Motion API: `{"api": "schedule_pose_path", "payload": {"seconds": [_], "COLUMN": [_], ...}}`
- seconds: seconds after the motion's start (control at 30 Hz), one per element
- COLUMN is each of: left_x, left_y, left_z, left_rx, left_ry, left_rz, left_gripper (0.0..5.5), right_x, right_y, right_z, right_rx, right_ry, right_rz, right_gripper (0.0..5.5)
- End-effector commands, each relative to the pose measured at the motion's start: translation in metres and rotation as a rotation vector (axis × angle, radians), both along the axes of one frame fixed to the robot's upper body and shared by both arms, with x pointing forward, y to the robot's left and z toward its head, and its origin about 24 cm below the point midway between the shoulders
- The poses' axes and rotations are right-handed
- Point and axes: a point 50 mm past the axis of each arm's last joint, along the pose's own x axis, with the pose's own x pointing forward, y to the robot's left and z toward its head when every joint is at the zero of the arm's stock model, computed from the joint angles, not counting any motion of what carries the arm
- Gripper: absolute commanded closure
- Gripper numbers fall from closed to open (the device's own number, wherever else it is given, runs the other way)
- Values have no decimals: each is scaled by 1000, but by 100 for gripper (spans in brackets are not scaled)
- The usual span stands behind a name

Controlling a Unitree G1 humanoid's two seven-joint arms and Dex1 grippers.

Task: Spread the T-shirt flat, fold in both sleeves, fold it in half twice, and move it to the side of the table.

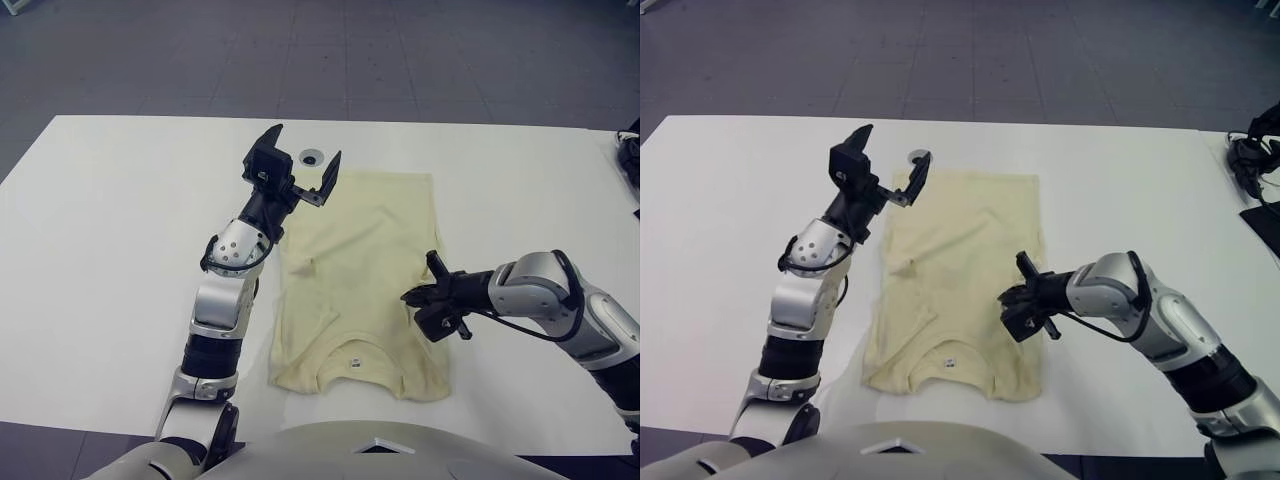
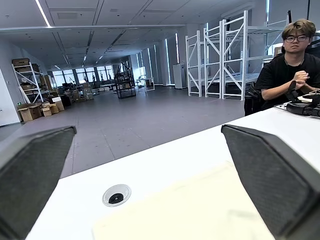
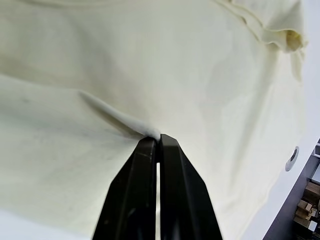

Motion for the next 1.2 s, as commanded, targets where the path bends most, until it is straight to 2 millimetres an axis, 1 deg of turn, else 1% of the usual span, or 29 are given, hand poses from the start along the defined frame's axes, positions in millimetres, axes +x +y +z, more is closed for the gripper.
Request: {"api": "schedule_pose_path", "payload": {"seconds": [0.03,0.27,0.43,0.57,0.63,0.8,0.9,1.0,1.1,1.17,1.2], "left_x": [2,3,4,4,5,4,3,0,-5,-9,-13], "left_y": [-1,-2,0,0,0,-1,-2,-1,4,7,8], "left_z": [2,2,1,1,1,1,1,-3,-10,-18,-25], "left_rx": [22,29,31,32,32,34,42,83,156,224,287], "left_ry": [-4,-5,-3,-2,-1,-2,1,14,44,76,97], "left_rz": [-11,-15,-10,-11,-10,-10,-16,-37,-69,-93,-123], "left_gripper": [10,10,10,10,10,10,10,10,10,10,10], "right_x": [4,6,4,1,0,9,16,23,19,16,14], "right_y": [8,11,11,11,12,10,-4,-32,-58,-69,-73], "right_z": [7,13,5,-2,-2,13,23,29,30,27,25], "right_rx": [43,76,59,61,79,208,306,366,407,426,425], "right_ry": [0,-10,20,64,74,62,53,35,87,127,141], "right_rz": [7,-5,-21,-47,-55,-130,-232,-387,-525,-580,-597], "right_gripper": [549,549,549,475,440,362,314,263,215,184,173]}}
